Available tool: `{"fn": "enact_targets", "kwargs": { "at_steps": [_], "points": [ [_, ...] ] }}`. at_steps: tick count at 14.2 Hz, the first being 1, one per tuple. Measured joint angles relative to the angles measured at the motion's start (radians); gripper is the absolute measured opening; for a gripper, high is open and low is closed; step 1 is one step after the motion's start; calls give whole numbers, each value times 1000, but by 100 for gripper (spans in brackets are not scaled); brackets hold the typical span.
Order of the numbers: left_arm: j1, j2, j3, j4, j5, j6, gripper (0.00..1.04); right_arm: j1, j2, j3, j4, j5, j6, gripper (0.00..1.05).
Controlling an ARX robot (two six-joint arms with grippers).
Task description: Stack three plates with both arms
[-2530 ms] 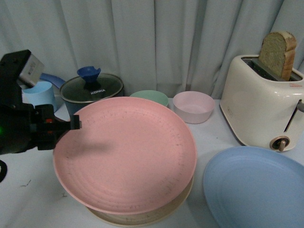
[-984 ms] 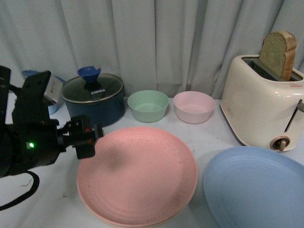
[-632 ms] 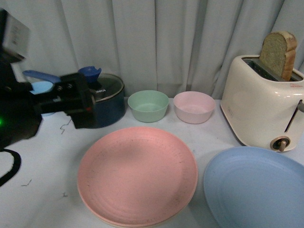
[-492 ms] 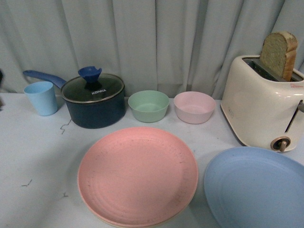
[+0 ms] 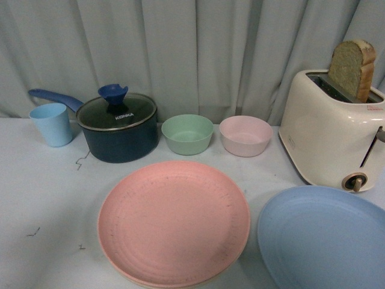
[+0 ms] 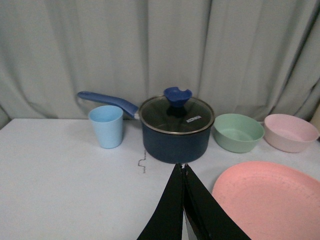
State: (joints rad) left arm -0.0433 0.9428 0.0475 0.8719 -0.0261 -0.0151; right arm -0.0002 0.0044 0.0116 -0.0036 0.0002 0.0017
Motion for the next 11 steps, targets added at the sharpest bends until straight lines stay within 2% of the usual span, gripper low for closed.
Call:
{"fn": "enact_targets", "kwargs": {
  "at_steps": [2,11],
  "points": [
    [47,-120,-17,-89,18,1,2,0,0,0,0,0,0,98],
    [43,-550,-37,-482,24,1,2,0,0,0,0,0,0,98]
  ]
}}
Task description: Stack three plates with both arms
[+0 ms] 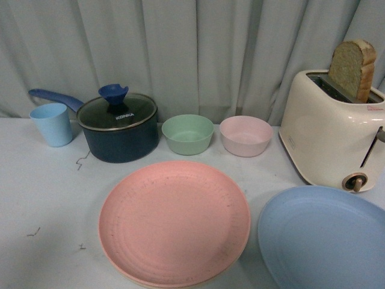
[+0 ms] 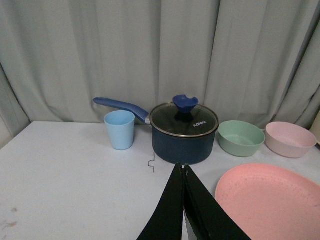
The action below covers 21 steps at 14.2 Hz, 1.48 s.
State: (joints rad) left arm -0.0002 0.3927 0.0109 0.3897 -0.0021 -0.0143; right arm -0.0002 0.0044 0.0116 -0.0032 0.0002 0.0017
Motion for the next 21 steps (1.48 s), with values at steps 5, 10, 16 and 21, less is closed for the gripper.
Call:
{"fn": "enact_targets", "kwargs": {
  "at_steps": [5,10,16,21],
  "points": [
    [0,-161,0,-156,0,0,2,0,0,0,0,0,0,98],
    [0,-254,2,-268,-1,0,2,0,0,0,0,0,0,98],
    [0,-385,0,-393,2,0,2,0,0,0,0,0,0,98],
    [0,-385,0,-394,2,0,21,0,0,0,0,0,0,98]
  ]
}}
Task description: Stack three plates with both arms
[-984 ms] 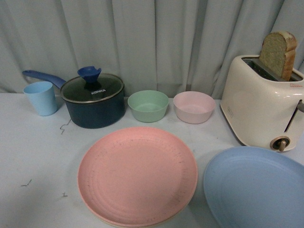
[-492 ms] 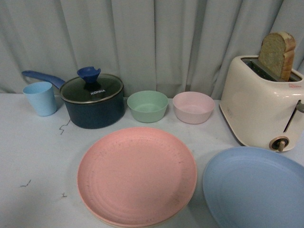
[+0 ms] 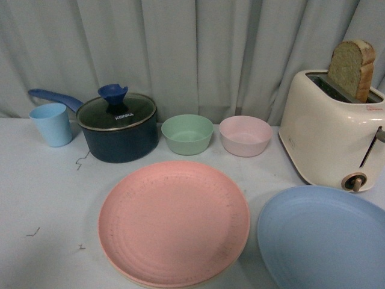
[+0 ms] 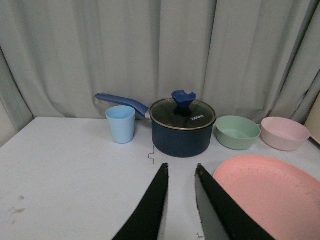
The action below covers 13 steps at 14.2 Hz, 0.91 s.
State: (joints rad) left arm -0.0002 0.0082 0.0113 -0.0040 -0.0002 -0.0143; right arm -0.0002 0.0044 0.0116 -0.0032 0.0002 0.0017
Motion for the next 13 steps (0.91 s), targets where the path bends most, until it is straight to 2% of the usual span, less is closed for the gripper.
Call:
{"fn": "enact_targets", "kwargs": {
  "at_steps": [1,2,3,4,5,6,9,10,11,12,13],
  "points": [
    [0,0,0,0,0,0,36,0,0,0,0,0,0,98],
    [0,0,0,0,0,0,50,-22,15,11,-42,-59,11,98],
    [0,0,0,1,1,0,61,-104,106,27,-28,-193,31,98],
    [0,0,0,0,-1,0,76,-244,318,51,126,-327,62,98],
    [0,0,0,0,0,0,89,-299,477,74,284,-359,83,98],
    [0,0,0,1,0,0,99,-331,665,123,439,-332,105,98],
    [0,0,0,0,0,1,98,-303,1059,268,664,-203,143,98],
    [0,0,0,0,0,1,98,-282,1155,314,652,-171,152,98],
    [0,0,0,0,0,1,98,-216,1386,421,580,-103,181,98],
    [0,0,0,0,0,1,98,-91,1635,538,487,-37,220,98],
    [0,0,0,0,0,1,98,-56,1682,551,483,-18,238,98]
  ]
}}
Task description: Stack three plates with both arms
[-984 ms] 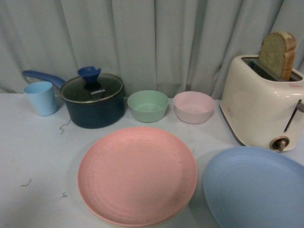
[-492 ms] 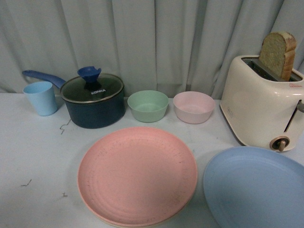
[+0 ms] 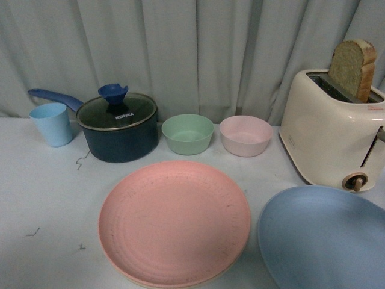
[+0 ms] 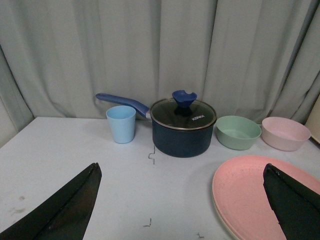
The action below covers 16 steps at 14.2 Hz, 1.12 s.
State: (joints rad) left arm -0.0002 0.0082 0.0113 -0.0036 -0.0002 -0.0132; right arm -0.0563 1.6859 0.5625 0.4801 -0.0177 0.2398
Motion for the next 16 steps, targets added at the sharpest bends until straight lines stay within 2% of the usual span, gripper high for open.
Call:
{"fn": "enact_targets", "kwargs": {
  "at_steps": [4,6,8,9,10,14,15,16],
  "points": [
    [0,0,0,0,0,0,98,79,139,28,-11,56,47,98],
    [0,0,0,0,0,0,98,81,203,28,22,94,52,98],
    [0,0,0,0,0,0,98,39,304,26,68,100,47,98],
    [0,0,0,0,0,0,98,35,304,16,85,100,37,80],
    [0,0,0,0,0,0,98,35,304,13,87,100,32,71],
    [0,0,0,0,0,0,98,33,304,10,90,97,29,61],
    [0,0,0,0,0,0,98,29,302,8,91,96,27,56],
    [0,0,0,0,0,0,98,28,299,6,93,96,21,45]
  ]
}}
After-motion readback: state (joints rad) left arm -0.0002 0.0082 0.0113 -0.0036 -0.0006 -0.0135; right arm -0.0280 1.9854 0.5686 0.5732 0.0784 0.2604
